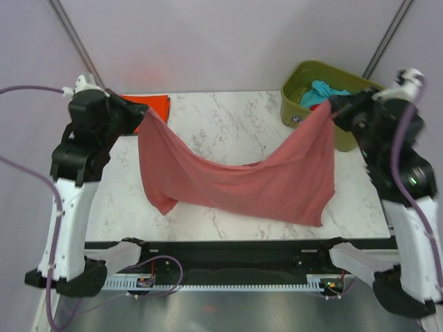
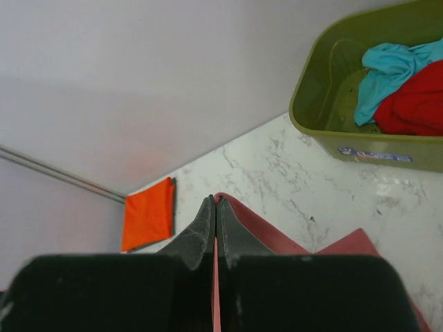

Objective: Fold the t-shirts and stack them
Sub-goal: Flatten the tshirt out

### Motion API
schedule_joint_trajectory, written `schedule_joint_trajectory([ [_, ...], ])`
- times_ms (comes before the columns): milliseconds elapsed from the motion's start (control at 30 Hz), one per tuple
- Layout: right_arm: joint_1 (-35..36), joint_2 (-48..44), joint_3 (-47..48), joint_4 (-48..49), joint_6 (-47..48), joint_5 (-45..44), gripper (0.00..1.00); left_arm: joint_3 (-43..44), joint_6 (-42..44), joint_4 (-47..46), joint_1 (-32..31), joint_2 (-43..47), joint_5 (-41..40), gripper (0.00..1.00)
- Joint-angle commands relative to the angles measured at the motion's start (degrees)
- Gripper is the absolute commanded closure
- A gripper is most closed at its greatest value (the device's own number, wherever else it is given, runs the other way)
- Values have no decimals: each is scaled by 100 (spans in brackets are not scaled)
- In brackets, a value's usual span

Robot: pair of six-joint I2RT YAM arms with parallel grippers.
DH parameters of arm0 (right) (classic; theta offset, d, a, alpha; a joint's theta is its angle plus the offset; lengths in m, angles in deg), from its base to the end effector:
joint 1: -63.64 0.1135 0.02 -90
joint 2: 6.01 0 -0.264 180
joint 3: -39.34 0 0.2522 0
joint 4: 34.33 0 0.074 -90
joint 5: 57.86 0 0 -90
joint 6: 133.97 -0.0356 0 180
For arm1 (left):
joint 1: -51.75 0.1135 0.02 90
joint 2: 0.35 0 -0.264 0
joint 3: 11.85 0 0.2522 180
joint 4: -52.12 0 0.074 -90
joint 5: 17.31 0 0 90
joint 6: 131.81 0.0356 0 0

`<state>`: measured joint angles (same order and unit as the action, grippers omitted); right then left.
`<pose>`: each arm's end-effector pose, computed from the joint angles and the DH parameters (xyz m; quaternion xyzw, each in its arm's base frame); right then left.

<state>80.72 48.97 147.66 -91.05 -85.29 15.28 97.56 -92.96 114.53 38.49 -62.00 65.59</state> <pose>0.1244 0.0274 0.5256 0.2494 0.6826 0.2379 0.6443 0.1664 -0.0347 0.5049 -0.2923 0.7349 -0.2836 0.5423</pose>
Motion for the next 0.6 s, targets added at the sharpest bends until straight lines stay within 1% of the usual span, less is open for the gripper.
schedule_joint_trajectory([
  [0,-12,1494,210,1017,431,140,100,434,492,-135,16,-1127,-916,98],
  [33,-21,2151,577,1322,632,105,100,680,562,-153,68,-1496,-952,98],
  [67,-21,2488,816,1447,738,96,100,1274,572,-171,112,-2091,-917,98],
  [100,-21,2839,1123,1527,818,78,100,1628,554,-171,287,-2436,-821,98],
  [133,-73,3191,1944,1545,923,191,100,2006,493,-171,402,-2736,-681,98],
  [167,-126,3925,2491,1493,1089,340,100,2827,432,-162,551,-3287,-270,98],
  [200,-187,4272,3088,1405,1161,455,100,3271,318,-136,857,-3518,-58,98],
  [233,-292,4893,4295,1222,1196,586,100,3701,82,-127,990,-3730,101,98],
  [267,-363,5091,4794,1194,1136,649,100,4506,-51,-136,1113,-3958,373,98],
  [300,-616,5206,5243,1367,1004,771,100,4854,-192,-136,1315,-4239,532,98],
  [333,-766,5129,5239,1517,820,990,100,5127,-498,-144,1534,-4328,681,98],
  [367,-881,5032,5204,1640,497,1027,100,5408,-657,-145,1650,-4347,1014,98],
  [400,-1012,4918,5099,1737,467,1027,100,5437,-746,-153,1790,-4234,1121,98],
  [500,-1040,4347,4888,2019,581,1150,100,5254,-624,-188,1827,-3918,1254,98],
  [567,-1040,3960,4748,1985,581,1325,100,4701,-475,-188,1827,-3435,1351,98],
])
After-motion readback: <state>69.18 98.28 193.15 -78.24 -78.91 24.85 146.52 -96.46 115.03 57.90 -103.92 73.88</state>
